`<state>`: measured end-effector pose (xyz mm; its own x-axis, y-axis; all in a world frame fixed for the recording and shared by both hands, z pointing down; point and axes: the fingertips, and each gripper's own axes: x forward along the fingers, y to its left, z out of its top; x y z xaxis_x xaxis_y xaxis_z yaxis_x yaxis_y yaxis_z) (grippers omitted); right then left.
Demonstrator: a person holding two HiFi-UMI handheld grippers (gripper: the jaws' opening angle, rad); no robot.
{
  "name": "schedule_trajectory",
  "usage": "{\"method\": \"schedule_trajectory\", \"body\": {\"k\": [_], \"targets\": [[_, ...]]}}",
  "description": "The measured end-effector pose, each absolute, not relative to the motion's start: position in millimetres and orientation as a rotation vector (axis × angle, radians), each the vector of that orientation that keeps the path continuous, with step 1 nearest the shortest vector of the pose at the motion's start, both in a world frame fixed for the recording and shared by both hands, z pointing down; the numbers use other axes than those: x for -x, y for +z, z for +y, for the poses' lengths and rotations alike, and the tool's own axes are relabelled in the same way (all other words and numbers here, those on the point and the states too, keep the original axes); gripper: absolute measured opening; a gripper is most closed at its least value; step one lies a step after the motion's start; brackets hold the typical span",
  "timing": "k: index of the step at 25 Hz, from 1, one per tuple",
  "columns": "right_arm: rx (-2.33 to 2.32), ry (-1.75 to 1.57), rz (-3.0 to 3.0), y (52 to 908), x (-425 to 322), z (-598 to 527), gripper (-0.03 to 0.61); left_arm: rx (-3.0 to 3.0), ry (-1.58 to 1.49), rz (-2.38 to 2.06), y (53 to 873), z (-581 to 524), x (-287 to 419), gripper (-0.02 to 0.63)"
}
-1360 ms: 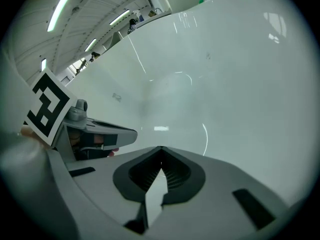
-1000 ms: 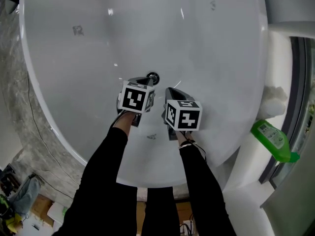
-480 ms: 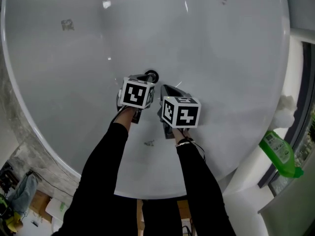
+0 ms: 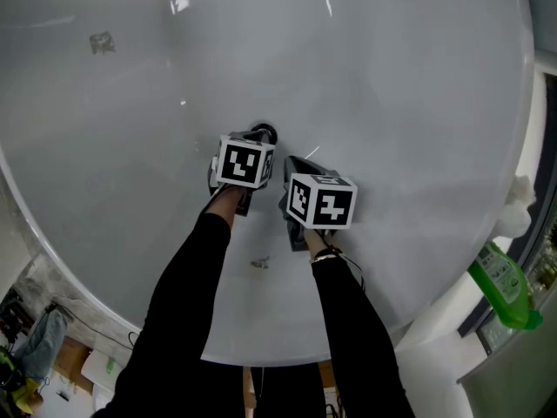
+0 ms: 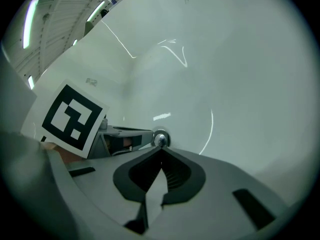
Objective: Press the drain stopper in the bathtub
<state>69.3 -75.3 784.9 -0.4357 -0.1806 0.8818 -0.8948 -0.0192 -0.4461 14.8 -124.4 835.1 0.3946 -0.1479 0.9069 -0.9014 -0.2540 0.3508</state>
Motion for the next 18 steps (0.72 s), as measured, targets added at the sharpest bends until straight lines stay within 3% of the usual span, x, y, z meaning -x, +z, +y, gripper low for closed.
{"method": "schedule_trajectory", "body": {"k": [18], "targets": [[-1.128,1.515,-1.626,792.9,-71.7,-74.5,-0.005,-1.622,0.999,-0.921,870.4,-115.8,-20.7,0.007]]}}
